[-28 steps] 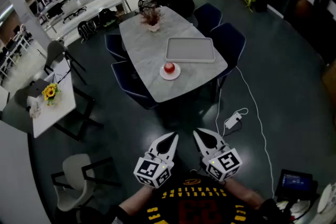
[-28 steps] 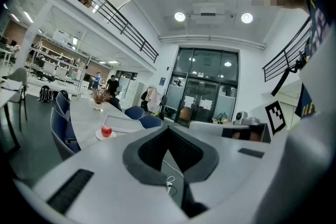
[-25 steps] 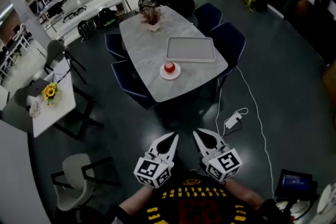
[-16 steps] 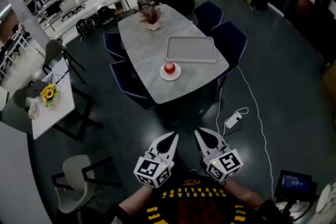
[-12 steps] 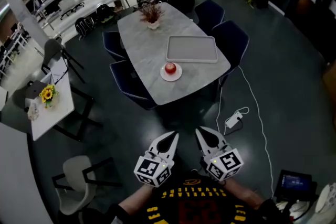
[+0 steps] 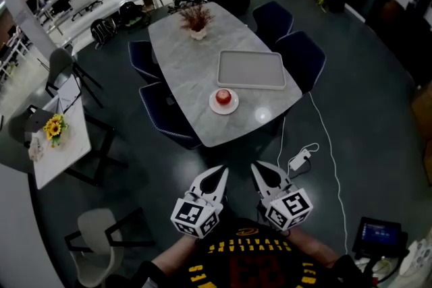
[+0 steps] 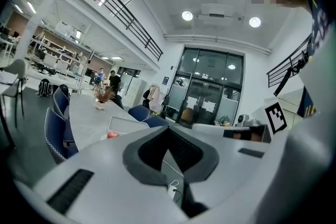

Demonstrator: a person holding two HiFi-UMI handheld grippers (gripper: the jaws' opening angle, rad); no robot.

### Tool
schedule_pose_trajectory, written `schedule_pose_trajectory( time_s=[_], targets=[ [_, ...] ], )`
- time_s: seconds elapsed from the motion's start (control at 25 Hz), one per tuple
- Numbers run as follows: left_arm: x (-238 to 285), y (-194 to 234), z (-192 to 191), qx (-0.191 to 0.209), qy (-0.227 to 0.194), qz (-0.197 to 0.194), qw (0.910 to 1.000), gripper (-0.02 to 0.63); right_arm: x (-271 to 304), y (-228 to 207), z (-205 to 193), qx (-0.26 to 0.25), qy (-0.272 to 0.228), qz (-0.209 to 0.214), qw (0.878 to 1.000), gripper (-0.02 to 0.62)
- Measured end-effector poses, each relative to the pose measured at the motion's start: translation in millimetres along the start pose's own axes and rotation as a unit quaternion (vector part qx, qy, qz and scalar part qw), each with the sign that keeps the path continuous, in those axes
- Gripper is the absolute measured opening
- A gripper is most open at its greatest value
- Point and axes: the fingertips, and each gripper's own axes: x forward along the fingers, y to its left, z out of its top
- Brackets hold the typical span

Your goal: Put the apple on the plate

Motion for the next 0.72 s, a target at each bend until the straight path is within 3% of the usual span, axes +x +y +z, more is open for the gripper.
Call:
schedule_pose_trajectory(
  time_s=[0.72],
  targets=[
    [25, 105, 26, -0.052, -0.012, -0.015, 0.9985, 0.002, 98, -10, 6, -0.002, 0.053, -0.032, 0.998, 0.006]
  ],
)
